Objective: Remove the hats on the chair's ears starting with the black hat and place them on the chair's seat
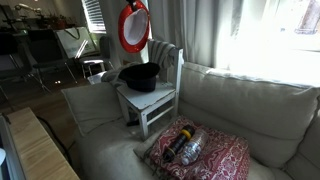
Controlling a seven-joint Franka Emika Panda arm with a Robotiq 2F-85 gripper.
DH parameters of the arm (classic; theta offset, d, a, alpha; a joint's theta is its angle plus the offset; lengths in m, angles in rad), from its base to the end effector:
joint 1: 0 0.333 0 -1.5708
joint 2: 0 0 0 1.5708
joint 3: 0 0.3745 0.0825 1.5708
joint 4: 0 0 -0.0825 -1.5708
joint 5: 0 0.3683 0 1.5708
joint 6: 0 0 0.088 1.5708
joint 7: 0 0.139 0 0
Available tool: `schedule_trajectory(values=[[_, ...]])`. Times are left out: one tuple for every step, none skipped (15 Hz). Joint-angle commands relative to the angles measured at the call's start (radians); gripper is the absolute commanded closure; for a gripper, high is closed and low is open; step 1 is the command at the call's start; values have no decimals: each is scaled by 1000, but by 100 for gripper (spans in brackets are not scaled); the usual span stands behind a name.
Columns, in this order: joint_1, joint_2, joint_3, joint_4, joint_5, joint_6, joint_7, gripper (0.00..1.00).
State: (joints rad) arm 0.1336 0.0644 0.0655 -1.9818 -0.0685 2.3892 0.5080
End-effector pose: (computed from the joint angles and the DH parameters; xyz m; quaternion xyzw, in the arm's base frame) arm 0.5900 0.1161 0.5050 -0.9762 0.1315 -0.1689 0.0354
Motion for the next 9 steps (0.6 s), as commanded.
schedule_trajectory(values=[[21,-65,15,-56,-245,-109,145,99],[24,-66,25,-63,-304,-143,179,99],[26,-64,37,-65,-346,-184,199,99],[28,-62,46,-70,-374,-205,217,99],[31,-56,54,-81,-390,-208,233,99],[29,-46,58,-91,-349,-194,226,99],[22,-41,54,-56,-338,-191,195,97],[24,-39,58,-68,-338,-191,200,97],[25,-37,60,-74,-338,-191,203,97]])
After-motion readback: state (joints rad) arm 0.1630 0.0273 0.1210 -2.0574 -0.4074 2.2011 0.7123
